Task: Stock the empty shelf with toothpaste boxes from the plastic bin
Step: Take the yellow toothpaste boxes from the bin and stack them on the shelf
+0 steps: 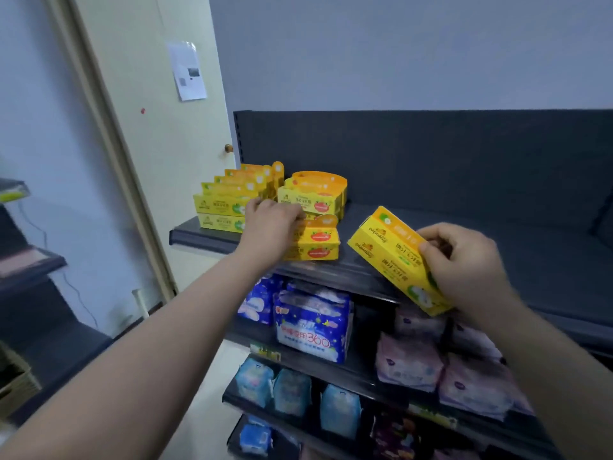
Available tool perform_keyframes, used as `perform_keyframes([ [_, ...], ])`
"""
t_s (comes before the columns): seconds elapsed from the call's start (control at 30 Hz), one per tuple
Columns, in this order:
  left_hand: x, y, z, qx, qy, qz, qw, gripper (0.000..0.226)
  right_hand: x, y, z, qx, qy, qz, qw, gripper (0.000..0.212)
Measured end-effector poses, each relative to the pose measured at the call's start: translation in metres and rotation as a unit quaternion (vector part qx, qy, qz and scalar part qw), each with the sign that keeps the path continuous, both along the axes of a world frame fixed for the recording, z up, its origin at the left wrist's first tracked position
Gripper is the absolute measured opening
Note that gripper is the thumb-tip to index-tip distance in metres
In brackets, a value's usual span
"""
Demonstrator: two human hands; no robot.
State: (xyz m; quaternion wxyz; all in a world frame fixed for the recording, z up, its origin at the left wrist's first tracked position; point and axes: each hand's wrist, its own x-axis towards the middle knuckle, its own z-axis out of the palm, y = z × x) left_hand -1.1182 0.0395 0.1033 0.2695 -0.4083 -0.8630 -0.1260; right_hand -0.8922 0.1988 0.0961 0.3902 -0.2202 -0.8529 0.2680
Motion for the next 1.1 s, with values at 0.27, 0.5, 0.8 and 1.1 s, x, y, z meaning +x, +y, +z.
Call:
perform_keyframes([
  [0.27,-0.068,0.056,-0.002,-0.071,0.010,0.001,0.997,0.036,-0.075,0.042,0.009,-0.001,-0.009,0.033,0.999,0.023],
  [0.5,-0.081,0.039,-0.004,0.065,-0.047,-0.046,0.996,0.035,-0.120,0.036,0.014,0.020,-0.046,0.064,0.997,0.022],
  [0.8,-0.123,-0.038,0.021,0.213,-0.324,-0.229,0.893,0.029,-0.212,-0.030,0.054,0.087,-0.069,0.104,0.988,0.021],
  [1.1,-0.217,-0.122,0.014,0.199,-0.403,-0.272,0.851,0.033,-0.287,-0.090,0.049,0.076,-0.080,0.129,0.985,0.024],
])
